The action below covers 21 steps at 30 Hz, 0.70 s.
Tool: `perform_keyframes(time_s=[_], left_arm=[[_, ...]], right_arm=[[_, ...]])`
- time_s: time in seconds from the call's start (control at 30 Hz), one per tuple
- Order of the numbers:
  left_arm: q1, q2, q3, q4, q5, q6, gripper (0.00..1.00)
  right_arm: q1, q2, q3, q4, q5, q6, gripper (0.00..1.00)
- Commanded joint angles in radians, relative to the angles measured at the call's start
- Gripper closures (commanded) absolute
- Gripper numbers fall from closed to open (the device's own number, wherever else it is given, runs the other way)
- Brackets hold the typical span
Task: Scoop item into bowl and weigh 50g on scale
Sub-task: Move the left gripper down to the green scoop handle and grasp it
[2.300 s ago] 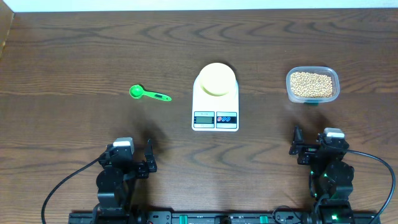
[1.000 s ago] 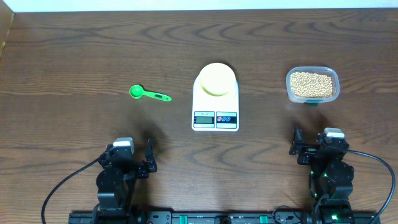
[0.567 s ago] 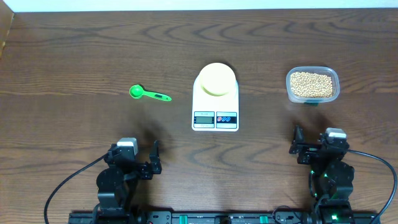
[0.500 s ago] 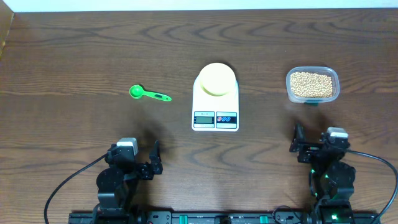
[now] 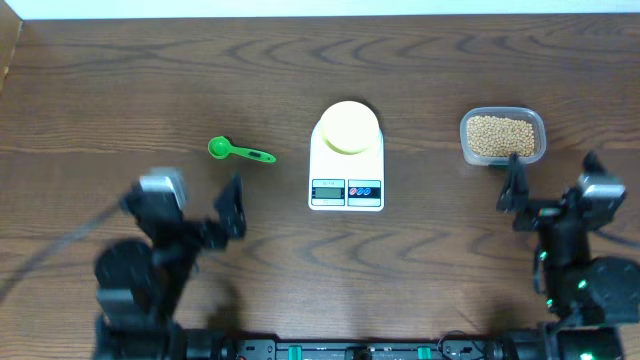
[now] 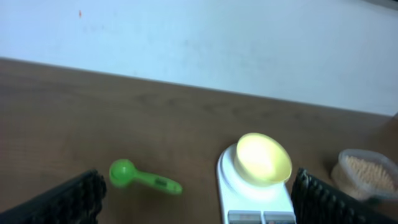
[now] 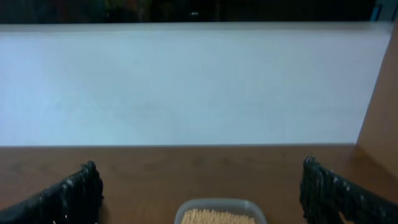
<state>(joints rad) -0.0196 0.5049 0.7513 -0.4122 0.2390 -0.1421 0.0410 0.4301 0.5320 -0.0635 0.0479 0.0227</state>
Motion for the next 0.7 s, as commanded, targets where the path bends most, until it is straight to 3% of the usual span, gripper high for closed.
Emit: perform_keyframes(time_s=[0.0, 0.13, 0.23, 0.4, 0.67], left_arm=[[0.006, 0.214, 0.215, -0.024, 0.015, -0.001, 0.02], [0.006, 0.408, 0.404, -0.135, 0.016, -0.002, 0.02], [0.006, 0.48, 0.434, -0.207, 0.016, -0.002, 0.02], [0.006, 0.534, 0.433, -0.364, 0.016, -0.002, 0.02], [0.006, 0.671, 0.433, -0.439, -0.142, -0.002, 0.02]], right_arm=[[0.006, 0.161, 0.2, -0.114, -0.003, -0.031, 0.01], [0.006, 0.366, 0.438, -0.428, -0.026, -0.031, 0.01], [0.006, 0.492, 0.55, -0.595, -0.078, -0.019, 0.01], [0.006, 0.629, 0.564, -0.629, -0.118, 0.009, 0.01], [0.006, 0.811, 0.564, -0.651, -0.443, 0.029, 0.01]])
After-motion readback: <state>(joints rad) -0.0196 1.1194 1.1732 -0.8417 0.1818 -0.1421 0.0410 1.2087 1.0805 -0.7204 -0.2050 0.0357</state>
